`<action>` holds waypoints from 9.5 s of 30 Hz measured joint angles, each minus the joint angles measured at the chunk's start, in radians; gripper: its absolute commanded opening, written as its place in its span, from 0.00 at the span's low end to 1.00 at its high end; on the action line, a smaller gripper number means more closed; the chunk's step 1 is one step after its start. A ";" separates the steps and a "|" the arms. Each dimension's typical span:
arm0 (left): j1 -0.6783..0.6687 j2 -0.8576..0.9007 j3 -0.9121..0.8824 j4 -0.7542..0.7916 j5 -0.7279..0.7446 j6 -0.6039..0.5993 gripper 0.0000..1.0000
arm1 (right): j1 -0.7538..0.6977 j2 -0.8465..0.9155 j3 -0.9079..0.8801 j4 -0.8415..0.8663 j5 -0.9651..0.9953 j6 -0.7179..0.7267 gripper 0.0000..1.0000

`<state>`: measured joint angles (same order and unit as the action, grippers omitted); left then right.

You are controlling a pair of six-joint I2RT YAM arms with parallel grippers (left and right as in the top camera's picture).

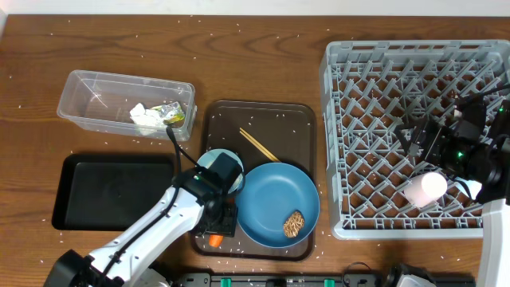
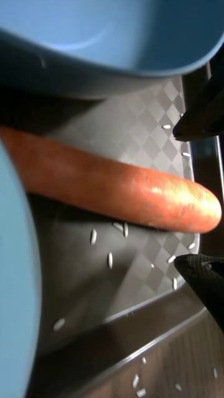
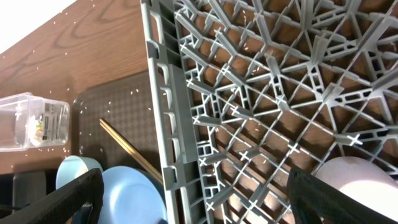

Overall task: Sort waste into correct bins and load items into the dishwasher rack
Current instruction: 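Grasp the carrot with the left gripper and carry it to the black tray, then release the carrot onto the black tray, then reach the left gripper to the white bowl of rice, then grasp the white bowl rim with the left gripper and carry it left, then tip the white bowl over the black tray to pour out the rice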

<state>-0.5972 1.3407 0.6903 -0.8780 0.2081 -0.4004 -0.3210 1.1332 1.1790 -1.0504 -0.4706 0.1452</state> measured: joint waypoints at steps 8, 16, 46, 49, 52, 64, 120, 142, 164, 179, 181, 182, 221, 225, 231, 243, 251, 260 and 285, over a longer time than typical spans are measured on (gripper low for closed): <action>-0.006 0.000 -0.008 0.015 0.007 -0.043 0.59 | 0.000 0.002 0.000 -0.005 0.000 0.000 0.87; -0.006 0.015 -0.035 0.075 0.014 -0.090 0.59 | 0.000 0.002 0.000 -0.007 0.000 0.000 0.87; 0.002 -0.115 0.151 -0.383 0.022 -0.180 0.07 | 0.000 0.003 0.000 -0.007 0.000 0.001 0.87; 0.040 -0.159 0.173 -0.440 -0.014 -0.209 0.06 | 0.000 0.003 0.000 -0.007 0.000 0.001 0.87; 0.109 -0.210 0.175 -0.458 -0.107 -0.284 0.06 | 0.000 0.003 0.000 -0.008 0.000 0.001 0.87; 0.386 -0.318 0.172 -0.267 -0.530 -0.629 0.07 | 0.000 0.003 0.000 -0.016 0.000 0.001 0.87; 0.333 0.196 0.215 0.233 -0.149 0.155 0.45 | 0.000 0.004 0.000 -0.032 0.000 0.001 0.88; 0.291 0.248 0.215 0.280 -0.054 0.199 0.25 | 0.000 0.004 0.000 -0.034 0.000 0.001 0.89; 0.292 0.283 0.232 0.192 -0.074 0.203 0.06 | 0.000 0.004 0.000 -0.038 0.016 0.001 0.89; 0.319 -0.063 0.433 -0.294 -0.533 0.097 0.06 | 0.000 0.004 0.000 -0.038 0.019 0.001 0.90; 0.341 -0.069 0.433 -0.352 -0.626 0.064 0.06 | 0.000 0.004 0.000 -0.037 0.019 0.000 0.90; 0.352 -0.069 0.433 -0.373 -0.670 0.047 0.06 | 0.000 0.004 0.000 -0.038 0.019 0.000 0.90; 0.477 0.470 0.414 -0.505 -1.316 -0.175 0.06 | 0.000 0.004 0.000 -0.039 0.045 -0.005 0.93; 0.476 0.470 0.414 -0.520 -1.334 -0.178 0.06 | 0.000 0.004 0.000 -0.039 0.046 -0.006 0.93; 0.473 0.470 0.415 -0.559 -1.342 -0.208 0.06 | 0.000 0.005 0.000 -0.042 0.052 -0.016 0.93; 0.470 0.470 0.415 -0.551 -1.347 -0.205 0.06 | 0.000 0.005 0.000 -0.042 0.053 -0.020 0.93; 0.357 0.470 0.415 -0.534 -1.353 -0.203 0.07 | 0.000 0.005 0.000 -0.042 0.053 -0.020 0.93; 0.331 0.470 0.415 -0.524 -1.377 -0.198 0.06 | 0.000 0.005 0.000 -0.042 0.053 -0.020 0.93; 0.386 0.455 0.407 -0.500 -1.341 -0.174 0.06 | 0.000 0.005 0.000 -0.045 0.053 -0.020 0.94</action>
<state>-0.2108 1.7962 1.0977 -1.3781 -1.1328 -0.5743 -0.3210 1.1381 1.1790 -1.0954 -0.4171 0.1249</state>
